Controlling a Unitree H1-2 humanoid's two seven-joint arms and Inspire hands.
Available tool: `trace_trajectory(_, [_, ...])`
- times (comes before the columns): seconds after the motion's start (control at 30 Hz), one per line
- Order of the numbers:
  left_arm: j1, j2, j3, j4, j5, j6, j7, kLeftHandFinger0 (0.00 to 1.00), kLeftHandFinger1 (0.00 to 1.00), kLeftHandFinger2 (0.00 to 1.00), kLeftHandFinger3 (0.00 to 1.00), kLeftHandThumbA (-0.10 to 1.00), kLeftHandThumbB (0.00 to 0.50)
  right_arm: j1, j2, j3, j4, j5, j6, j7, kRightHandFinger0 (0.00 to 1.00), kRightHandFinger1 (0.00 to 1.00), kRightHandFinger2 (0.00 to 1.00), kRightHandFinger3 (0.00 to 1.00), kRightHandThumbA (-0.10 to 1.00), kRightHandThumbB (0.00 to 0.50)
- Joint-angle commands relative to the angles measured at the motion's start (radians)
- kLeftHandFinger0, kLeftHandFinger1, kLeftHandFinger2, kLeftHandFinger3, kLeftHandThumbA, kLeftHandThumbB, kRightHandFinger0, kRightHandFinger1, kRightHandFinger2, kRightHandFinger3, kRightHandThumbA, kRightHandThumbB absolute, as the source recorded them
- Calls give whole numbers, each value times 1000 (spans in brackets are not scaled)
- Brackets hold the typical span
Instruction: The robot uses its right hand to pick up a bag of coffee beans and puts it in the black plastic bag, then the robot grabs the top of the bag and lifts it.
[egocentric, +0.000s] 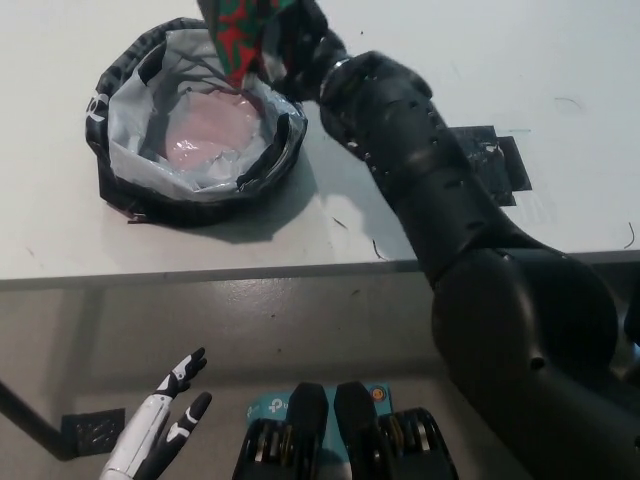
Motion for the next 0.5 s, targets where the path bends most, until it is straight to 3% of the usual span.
trace_trajectory(0.0, [-13,17,-6,-23,6,-22,-15,1000,1000,1000,1000,1000,140,-121,1,9,26,-22,-139,1,0,89,713,1000,-100,76])
trace_trajectory(0.17, [-16,12,-8,-23,-1,-24,-18,1000,1000,1000,1000,1000,140,-125,6,25,55,-53,-172,-23,0,76,709,1000,-100,62])
trace_trajectory(0.27, [-20,14,-11,-21,1,-32,-22,1000,1000,1000,1000,1000,138,-128,11,48,67,-81,-190,-38,0,86,717,1000,-100,111])
trace_trajectory(0.33, [-20,15,-12,-22,1,-32,-24,1000,1000,1000,1000,1000,137,-129,14,61,69,-96,-197,-44,0,82,708,1000,-100,114])
trace_trajectory(0.47, [-23,17,-18,-27,5,-34,-29,1000,1000,1000,1000,1000,123,-136,19,124,80,-156,-208,-69,0,191,831,1000,-100,141])
